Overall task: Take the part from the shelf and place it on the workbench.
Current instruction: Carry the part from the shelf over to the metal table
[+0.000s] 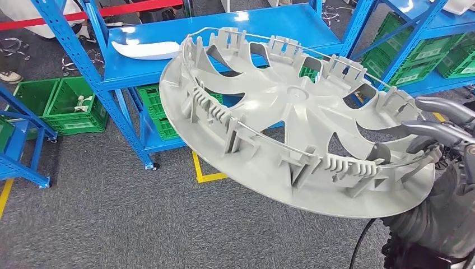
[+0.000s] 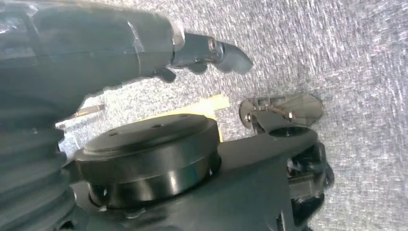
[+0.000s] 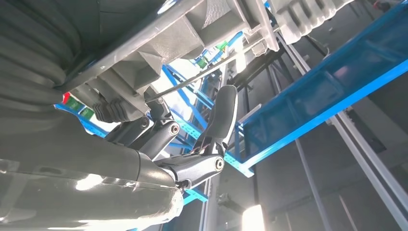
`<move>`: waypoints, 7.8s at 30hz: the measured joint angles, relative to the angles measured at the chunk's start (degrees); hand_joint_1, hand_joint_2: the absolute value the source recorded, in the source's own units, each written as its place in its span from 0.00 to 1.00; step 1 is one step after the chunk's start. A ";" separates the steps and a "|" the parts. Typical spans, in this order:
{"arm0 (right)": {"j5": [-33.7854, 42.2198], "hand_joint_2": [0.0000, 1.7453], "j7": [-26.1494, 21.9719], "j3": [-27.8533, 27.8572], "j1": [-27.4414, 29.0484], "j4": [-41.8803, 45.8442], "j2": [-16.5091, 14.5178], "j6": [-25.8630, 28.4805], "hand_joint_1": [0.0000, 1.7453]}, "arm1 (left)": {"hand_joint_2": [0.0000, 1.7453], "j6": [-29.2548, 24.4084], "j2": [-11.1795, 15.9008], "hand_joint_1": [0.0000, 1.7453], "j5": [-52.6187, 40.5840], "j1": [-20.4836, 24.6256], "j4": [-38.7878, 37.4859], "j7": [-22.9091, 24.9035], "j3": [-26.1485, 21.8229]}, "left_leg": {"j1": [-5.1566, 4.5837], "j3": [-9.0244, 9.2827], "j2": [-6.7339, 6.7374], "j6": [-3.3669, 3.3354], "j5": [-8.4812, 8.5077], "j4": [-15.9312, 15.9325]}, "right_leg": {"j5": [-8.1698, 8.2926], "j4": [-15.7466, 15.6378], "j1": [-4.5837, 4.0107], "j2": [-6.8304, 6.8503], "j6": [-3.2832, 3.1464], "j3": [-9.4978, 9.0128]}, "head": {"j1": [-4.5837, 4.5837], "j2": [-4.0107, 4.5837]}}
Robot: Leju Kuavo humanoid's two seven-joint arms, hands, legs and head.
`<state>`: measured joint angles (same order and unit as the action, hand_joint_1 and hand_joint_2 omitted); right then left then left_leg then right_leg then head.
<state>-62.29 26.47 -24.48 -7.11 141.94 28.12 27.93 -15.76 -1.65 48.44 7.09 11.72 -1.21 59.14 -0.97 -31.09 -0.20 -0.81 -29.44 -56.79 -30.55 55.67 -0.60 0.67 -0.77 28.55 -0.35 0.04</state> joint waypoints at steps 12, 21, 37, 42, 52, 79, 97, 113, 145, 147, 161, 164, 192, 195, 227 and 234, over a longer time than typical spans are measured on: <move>0.52 1.00 -0.35 0.00 -0.02 -0.01 0.01 0.30 1.00 | 1.00 -0.02 -0.25 0.00 0.02 -0.05 0.00 -0.01 0.00 | -0.25 0.02 0.43 -0.42 -0.18 -0.14 | 0.38 -0.34 0.25 -0.25 0.67 -0.09 | 0.76 0.00; 0.34 1.00 -0.37 0.00 -0.08 -0.02 -0.01 0.16 1.00 | 1.00 -0.04 -0.24 0.00 0.04 -0.05 0.00 -0.02 0.00 | -0.33 0.04 0.50 -0.61 -0.30 -0.29 | 0.35 -0.36 0.32 -0.28 0.91 -0.06 | 0.65 0.00; -0.11 1.00 -0.44 -0.04 -0.89 -0.69 -0.02 -0.58 1.00 | 1.00 -0.02 -0.54 0.00 0.09 -0.10 0.02 -0.02 0.00 | 1.06 1.69 -1.49 -0.79 -0.41 1.10 | -0.63 10.39 2.21 -1.23 3.93 7.06 | 1.63 0.00; -0.15 1.00 -0.45 -0.06 -0.82 -0.88 -0.03 -0.58 1.00 | 1.00 -0.02 -0.56 0.00 0.09 0.19 0.03 -0.01 0.00 | 1.46 0.32 -4.33 1.20 -0.81 -0.07 | 2.12 1.55 2.90 -4.37 3.34 3.80 | 1.41 -0.01; -0.16 1.00 -0.46 -0.25 -1.10 -0.99 -0.11 -0.91 1.00 | 1.00 0.07 -0.56 0.00 0.31 -0.04 0.02 0.09 0.01 | 1.28 -8.24 1.04 1.68 -2.83 -13.07 | 0.52 1.47 1.43 2.52 0.70 1.95 | -0.54 0.00; -0.58 1.00 -0.44 -1.45 -1.88 -1.42 -0.26 -1.31 1.00 | 1.00 0.05 -0.83 0.00 0.42 0.06 0.02 0.00 0.02 | 1.03 -10.07 0.44 1.87 -5.21 -14.76 | 1.14 1.52 1.66 0.15 0.16 2.76 | 0.03 0.00; -0.77 1.00 -0.44 -1.49 -1.80 -1.46 -0.30 -1.26 1.00 | 1.00 -0.02 -0.91 0.00 0.43 0.07 0.02 0.04 0.02 | 0.50 -3.61 -2.09 -0.89 1.55 -2.05 | -6.01 16.79 1.64 -0.59 2.61 8.63 | 1.79 -0.01; -0.74 1.00 -0.44 -1.55 -2.15 -1.66 -0.41 -1.26 1.00 | 1.00 -0.04 -0.86 0.00 0.44 0.04 0.00 -0.04 0.02 | 1.74 -9.81 1.07 2.74 -2.10 -13.39 | 0.74 1.24 1.77 2.32 0.57 1.93 | -0.32 0.00; -0.76 1.00 -0.44 -1.66 -2.39 -1.90 -0.61 -1.07 1.00 | 1.00 -0.04 -0.89 0.00 0.59 0.06 0.01 0.16 0.02 | 1.39 -6.43 2.72 2.71 0.40 -7.51 | 0.70 1.04 1.55 2.84 0.67 1.56 | -0.37 0.00; -0.77 1.00 -0.44 -1.66 -2.47 -1.90 -0.61 -1.06 1.00 | 1.00 -0.04 -0.89 0.00 0.59 0.12 0.01 0.16 0.02 | 0.98 -3.73 4.69 2.12 1.63 -2.49 | 0.31 1.19 1.32 3.67 1.31 1.25 | -0.46 0.00; -0.75 1.00 -0.44 -1.62 -2.23 -1.90 -0.59 -1.05 1.00 | 1.00 0.03 -1.08 0.00 0.60 0.12 0.02 0.17 0.02 | 0.17 -3.06 -3.63 -0.53 1.99 -1.44 | 0.24 5.92 1.28 -2.76 1.07 4.04 | 2.06 0.00; -0.76 1.00 -0.44 -1.62 -2.43 -1.90 -0.60 -1.12 1.00 | 1.00 0.26 -1.18 0.00 0.61 0.12 0.03 0.33 0.02 | 0.36 -3.72 -4.90 0.15 2.32 -1.50 | 1.02 1.95 1.05 -3.64 0.58 2.59 | 2.09 0.00; -3.68 1.00 -3.06 -2.99 3.37 -1.75 -0.98 0.28 1.00 | 1.00 1.82 -0.27 0.00 -1.18 0.18 -0.02 3.64 0.81 | 0.19 -3.51 -3.56 -0.37 2.07 -1.92 | 0.06 5.56 1.11 -3.38 0.49 3.63 | 2.12 0.00; -2.25 1.00 -5.98 -3.26 2.81 -1.92 -1.26 3.18 1.00 | 1.00 0.48 0.26 0.00 -0.81 0.16 -0.02 1.88 0.90 | 0.50 -4.32 -4.95 0.47 2.58 -1.95 | 0.72 2.11 0.88 -4.34 0.29 2.39 | 2.21 0.00; 2.18 1.00 -11.53 -7.30 0.46 -8.57 -6.04 9.99 1.00 | 1.00 -0.40 3.98 0.00 4.00 0.09 0.03 0.96 0.79 | 0.92 -4.52 -4.64 1.31 2.55 -2.25 | 1.04 1.80 0.40 -2.63 -0.45 2.37 | 2.40 -0.01; 1.65 1.00 -11.89 -7.31 0.26 -8.58 -6.41 9.96 1.00 | 1.00 -0.34 4.21 0.00 3.52 0.08 0.03 -3.12 0.79 | 1.74 -11.21 0.34 3.17 -4.28 -16.72 | 1.77 0.43 0.60 1.34 -0.70 1.78 | 0.45 0.00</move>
<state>-60.64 14.58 -31.79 -6.85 133.37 21.71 37.89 -16.11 2.56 51.95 7.17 11.75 -4.33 59.93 0.76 -42.30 0.15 2.36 -33.72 -73.51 -28.78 56.10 0.00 2.01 -1.46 30.33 0.10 0.04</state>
